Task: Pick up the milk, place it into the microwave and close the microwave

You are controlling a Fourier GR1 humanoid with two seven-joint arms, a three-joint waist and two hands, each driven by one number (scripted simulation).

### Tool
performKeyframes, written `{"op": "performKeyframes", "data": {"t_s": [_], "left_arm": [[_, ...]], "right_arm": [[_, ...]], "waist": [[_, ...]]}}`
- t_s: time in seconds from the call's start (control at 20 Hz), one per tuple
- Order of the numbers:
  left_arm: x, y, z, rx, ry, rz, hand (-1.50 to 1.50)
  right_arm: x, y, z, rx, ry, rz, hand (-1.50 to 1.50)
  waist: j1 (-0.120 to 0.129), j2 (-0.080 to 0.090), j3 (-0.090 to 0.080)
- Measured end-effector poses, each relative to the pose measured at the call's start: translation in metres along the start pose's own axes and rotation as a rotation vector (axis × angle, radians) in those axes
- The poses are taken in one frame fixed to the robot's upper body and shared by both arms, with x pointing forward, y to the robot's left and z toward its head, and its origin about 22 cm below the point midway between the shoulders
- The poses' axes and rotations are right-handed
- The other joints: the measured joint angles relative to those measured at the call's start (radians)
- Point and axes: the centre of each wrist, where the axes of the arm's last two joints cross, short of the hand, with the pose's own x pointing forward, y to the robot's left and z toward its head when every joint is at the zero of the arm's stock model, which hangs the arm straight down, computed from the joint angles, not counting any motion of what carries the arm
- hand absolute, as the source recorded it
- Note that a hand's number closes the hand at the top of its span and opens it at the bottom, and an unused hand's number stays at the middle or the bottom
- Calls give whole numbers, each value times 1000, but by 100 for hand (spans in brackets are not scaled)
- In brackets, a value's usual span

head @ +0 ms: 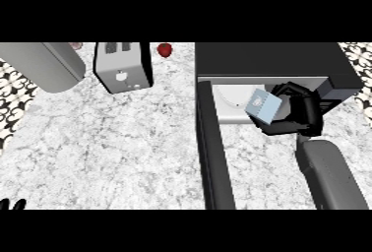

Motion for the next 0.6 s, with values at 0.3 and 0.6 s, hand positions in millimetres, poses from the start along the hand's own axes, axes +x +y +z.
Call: {"op": "performKeyframes", "data": {"t_s": [0.3, 0.6], "left_arm": [[-1, 2, -6, -41, -9, 8, -150], [-6, 2, -13, -64, -18, 23, -150]], "right_arm": [[-5, 3, 2, -51, -44, 53, 150], [-7, 0, 8, -105, -106, 143, 150]], "waist": [[9, -4, 2], [31, 1, 7]]}}
